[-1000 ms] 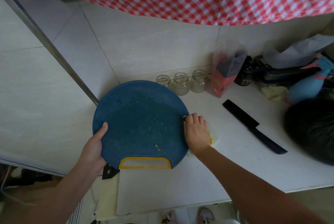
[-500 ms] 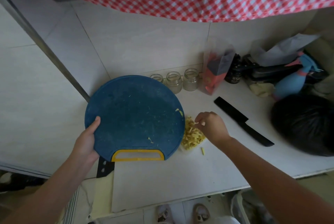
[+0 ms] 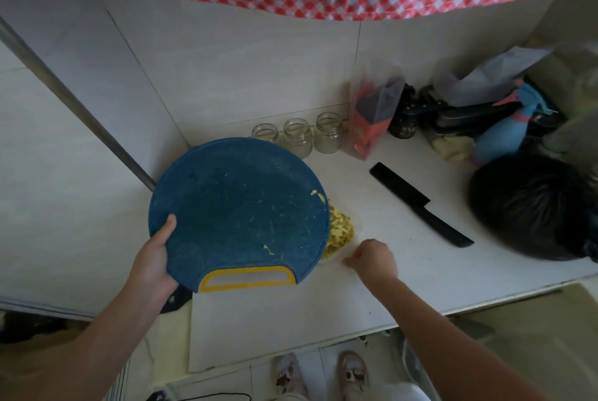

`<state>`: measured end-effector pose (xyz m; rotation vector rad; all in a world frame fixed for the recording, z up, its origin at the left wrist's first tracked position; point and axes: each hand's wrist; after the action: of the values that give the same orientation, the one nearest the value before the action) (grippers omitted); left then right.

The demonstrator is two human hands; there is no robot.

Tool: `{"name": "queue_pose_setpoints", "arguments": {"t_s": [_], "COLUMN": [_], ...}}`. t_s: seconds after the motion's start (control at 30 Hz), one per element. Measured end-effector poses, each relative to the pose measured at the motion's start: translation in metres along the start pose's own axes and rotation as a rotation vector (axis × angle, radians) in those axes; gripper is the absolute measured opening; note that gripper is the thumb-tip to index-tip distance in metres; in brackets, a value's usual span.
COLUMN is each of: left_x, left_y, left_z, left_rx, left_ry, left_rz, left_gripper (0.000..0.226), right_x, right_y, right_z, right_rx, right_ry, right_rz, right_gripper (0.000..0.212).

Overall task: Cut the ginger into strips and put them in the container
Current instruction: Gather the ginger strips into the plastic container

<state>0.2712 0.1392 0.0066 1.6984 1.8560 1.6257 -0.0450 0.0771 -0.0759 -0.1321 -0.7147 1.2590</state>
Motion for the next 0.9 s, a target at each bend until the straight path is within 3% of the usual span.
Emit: {"name": "queue_pose_setpoints", "arguments": {"t_s": [0.2,0.27,0.37,0.5,0.6,0.67,0.83,0.9], "left_x": [-0.001,-0.002,-0.005,-0.010,-0.012,-0.012,-0.015,-0.017], "left_y": [0.000,0.000,0.001,0.004,0.005,0.005,0.003,0.004], "left_z": [0.001,0.002,0.001,-0.004,-0.007,-0.010,-0.020,-0.022], "left_rx": [-0.021,-0.023,-0.036,-0.038,-0.022,-0.016,0.015,0.021], "left_ry": [-0.012,-0.016,-0.014,-0.012,-0.008,-0.012,0.010,0.012], "left_rz": [0.005,0.003,-0.001,0.002,0.012,0.015,0.000,-0.006], "left_gripper": [0.040,0.040,0.039,0.040,0.042,0.041,0.040,0.041], "right_x": [0.005,0.006,-0.001,-0.004,0.006,0.013,0.026,0.024], "right_y": [-0.010,-0.017,-0.038,-0.062,-0.072,-0.079,-0.092,-0.084], "right_z": [0.019,0.036,0.045,0.035,0.019,0.007,-0.030,-0.038], "right_rx": [0.182,0.222,0.065,0.037,-0.142,-0.203,-0.052,0.052], "right_ry": [-0.082,-0.036,0.073,0.109,0.260,0.266,0.174,0.164], "right_rz": [0.006,0.043,0.147,0.320,0.542,0.706,1.226,1.323], "right_gripper": [0.031,0.026,0.007,0.019,0.018,0.024,0.033,0.050]}}
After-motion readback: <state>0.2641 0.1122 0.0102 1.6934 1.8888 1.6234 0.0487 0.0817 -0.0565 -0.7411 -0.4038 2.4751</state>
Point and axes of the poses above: each hand's wrist, its own x-axis away from the middle knuckle, its own z-axis out of the back of the hand, y = z × x, and after that the axes turned 2 degrees about y, right-handed
